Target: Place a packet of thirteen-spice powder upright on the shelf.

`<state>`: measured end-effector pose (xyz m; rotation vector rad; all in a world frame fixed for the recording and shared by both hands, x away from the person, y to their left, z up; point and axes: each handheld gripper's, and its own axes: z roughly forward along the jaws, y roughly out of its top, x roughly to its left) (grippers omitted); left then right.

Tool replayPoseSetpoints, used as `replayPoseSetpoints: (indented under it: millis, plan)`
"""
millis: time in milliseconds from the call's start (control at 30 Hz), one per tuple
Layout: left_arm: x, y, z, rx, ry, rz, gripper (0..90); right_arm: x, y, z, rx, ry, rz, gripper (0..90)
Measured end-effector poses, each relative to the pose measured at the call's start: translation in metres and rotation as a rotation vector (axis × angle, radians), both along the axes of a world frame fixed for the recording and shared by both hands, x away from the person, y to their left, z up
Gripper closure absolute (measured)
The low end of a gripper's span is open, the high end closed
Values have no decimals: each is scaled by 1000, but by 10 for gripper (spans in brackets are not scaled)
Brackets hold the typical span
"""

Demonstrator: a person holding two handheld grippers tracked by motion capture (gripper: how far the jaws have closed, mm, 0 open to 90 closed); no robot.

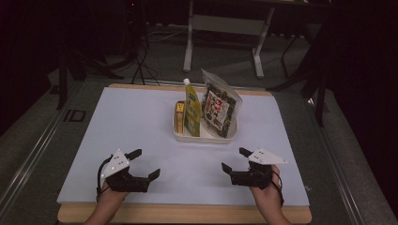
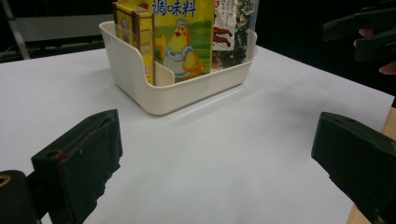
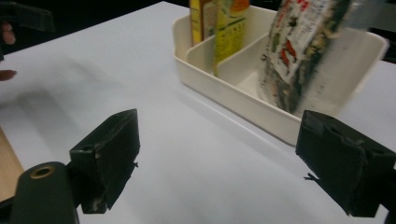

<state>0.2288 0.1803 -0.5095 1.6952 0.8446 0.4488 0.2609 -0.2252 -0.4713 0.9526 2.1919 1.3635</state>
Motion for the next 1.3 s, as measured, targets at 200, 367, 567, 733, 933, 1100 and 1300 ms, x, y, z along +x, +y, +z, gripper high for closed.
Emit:
replayPoseSetpoints:
  millis: [200, 367, 567, 733, 933, 1100, 1300]
  plan:
    - [0, -1, 0, 1, -1, -4, 23, -3, -12, 0, -7, 4, -15, 131]
    - [0, -1, 0, 2, 0, -9, 23, -6, -21, -1, 9, 19, -21, 131]
    - [1, -1, -2, 4, 9, -19, 23, -9, -35, -1, 11, 3, -49, 134]
    - [0, -3, -2, 3, 7, -35, 23, -11, -45, -3, -3, -5, -56, 134]
    - [1, -5, -5, 4, 21, -60, 23, -7, -51, -3, 4, 15, -72, 142]
    - [1, -5, -5, -2, 19, -64, 23, -5, -51, -5, 0, 29, -67, 142]
    - [0, -4, -6, -4, 21, -65, 24, -3, -52, -6, 17, 42, -52, 144]
